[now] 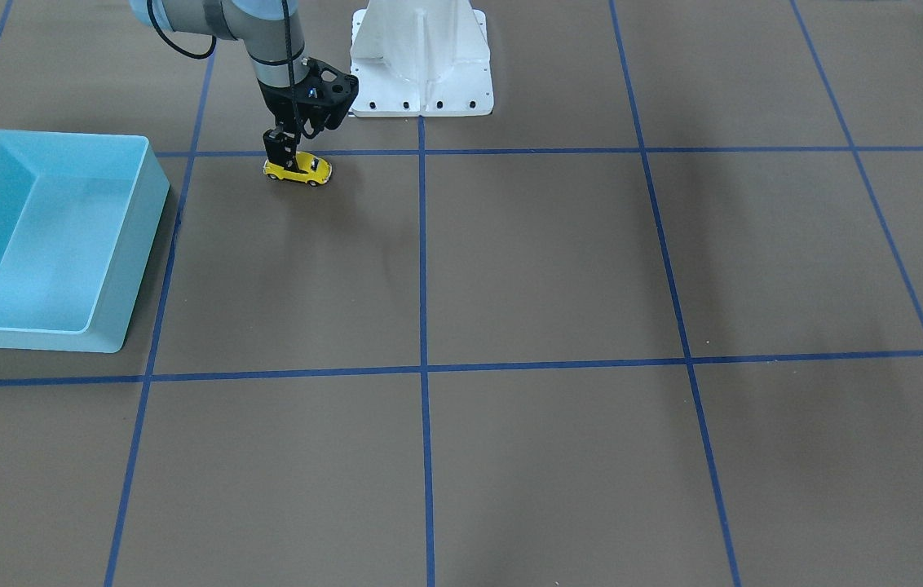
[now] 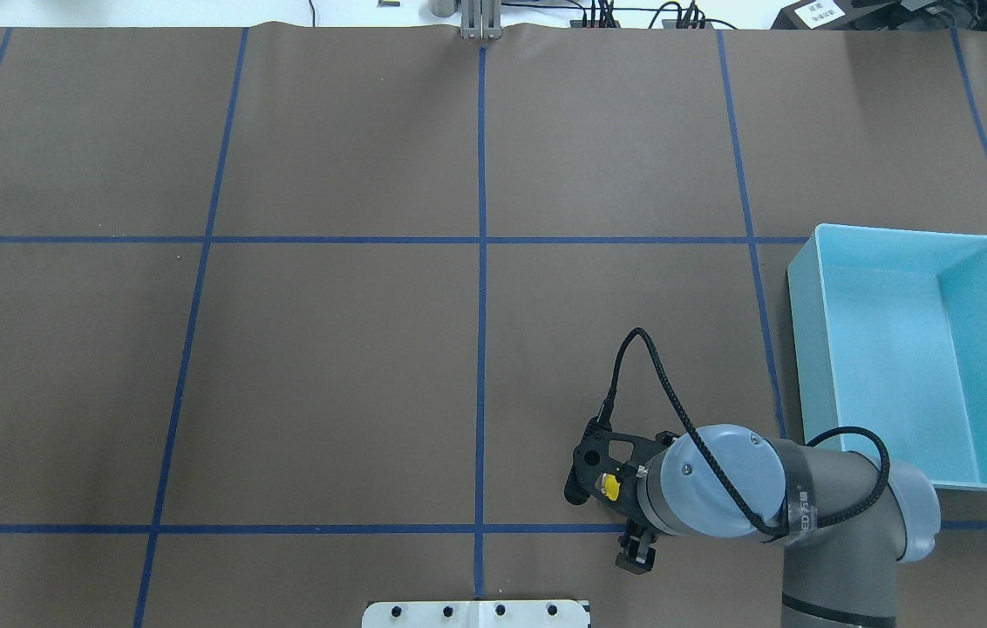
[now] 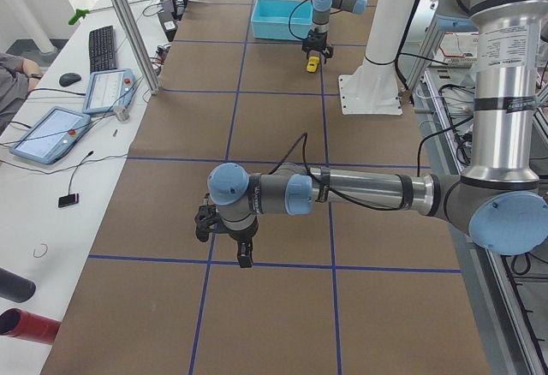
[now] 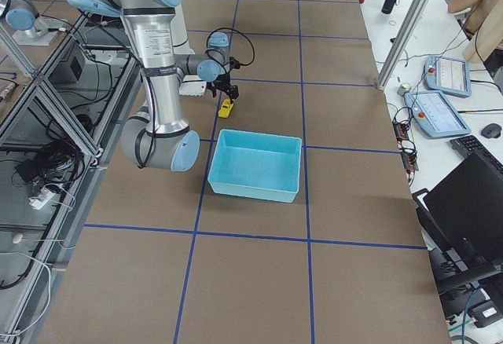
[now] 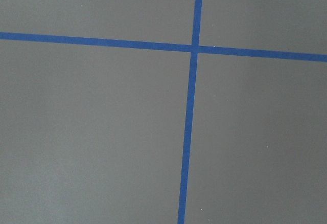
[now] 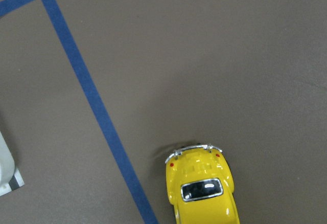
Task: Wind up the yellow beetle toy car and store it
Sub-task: 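Lower the right gripper around the yellow car and close it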
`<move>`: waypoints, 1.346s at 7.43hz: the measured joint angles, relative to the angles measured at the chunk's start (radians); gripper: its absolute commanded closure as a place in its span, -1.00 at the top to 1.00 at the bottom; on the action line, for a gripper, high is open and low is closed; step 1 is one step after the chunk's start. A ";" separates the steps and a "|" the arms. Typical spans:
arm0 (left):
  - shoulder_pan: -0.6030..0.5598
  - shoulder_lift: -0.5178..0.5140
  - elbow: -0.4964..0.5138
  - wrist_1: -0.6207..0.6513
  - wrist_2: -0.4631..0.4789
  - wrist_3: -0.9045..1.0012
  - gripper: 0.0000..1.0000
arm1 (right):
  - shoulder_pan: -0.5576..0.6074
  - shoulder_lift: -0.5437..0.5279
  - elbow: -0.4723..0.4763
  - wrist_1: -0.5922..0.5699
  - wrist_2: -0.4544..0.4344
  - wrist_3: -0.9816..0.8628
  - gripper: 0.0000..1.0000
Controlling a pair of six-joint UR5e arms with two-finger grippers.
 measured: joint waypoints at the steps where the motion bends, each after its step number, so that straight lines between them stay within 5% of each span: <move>1: 0.000 0.003 0.002 -0.002 -0.001 0.001 1.00 | -0.020 -0.002 0.000 0.000 -0.031 0.000 0.99; 5: 0.001 -0.006 -0.003 0.007 -0.006 -0.003 1.00 | -0.025 -0.014 0.001 -0.001 -0.055 -0.005 0.99; 10: 0.004 -0.006 0.003 0.006 -0.028 -0.002 1.00 | -0.024 -0.004 0.050 -0.143 -0.070 -0.004 0.99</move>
